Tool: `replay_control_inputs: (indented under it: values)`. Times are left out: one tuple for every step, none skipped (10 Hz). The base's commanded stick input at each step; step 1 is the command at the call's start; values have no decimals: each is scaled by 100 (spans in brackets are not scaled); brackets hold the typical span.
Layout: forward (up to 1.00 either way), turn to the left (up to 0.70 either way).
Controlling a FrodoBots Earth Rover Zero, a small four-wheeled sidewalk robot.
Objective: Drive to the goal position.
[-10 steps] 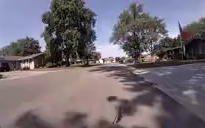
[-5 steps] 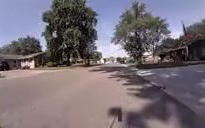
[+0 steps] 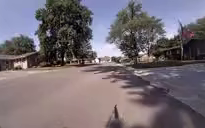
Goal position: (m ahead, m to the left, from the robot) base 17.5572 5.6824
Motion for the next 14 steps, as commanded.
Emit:
replay_control_inputs:
  values:
    - [69,-21]
    - [69,3]
    - [69,3]
    - [69,3]
    - [69,3]
    - [69,3]
    - [69,3]
    - [69,3]
    - [69,3]
    - [69,3]
    - [69,3]
    - [69,3]
    - [69,3]
    - [69,3]
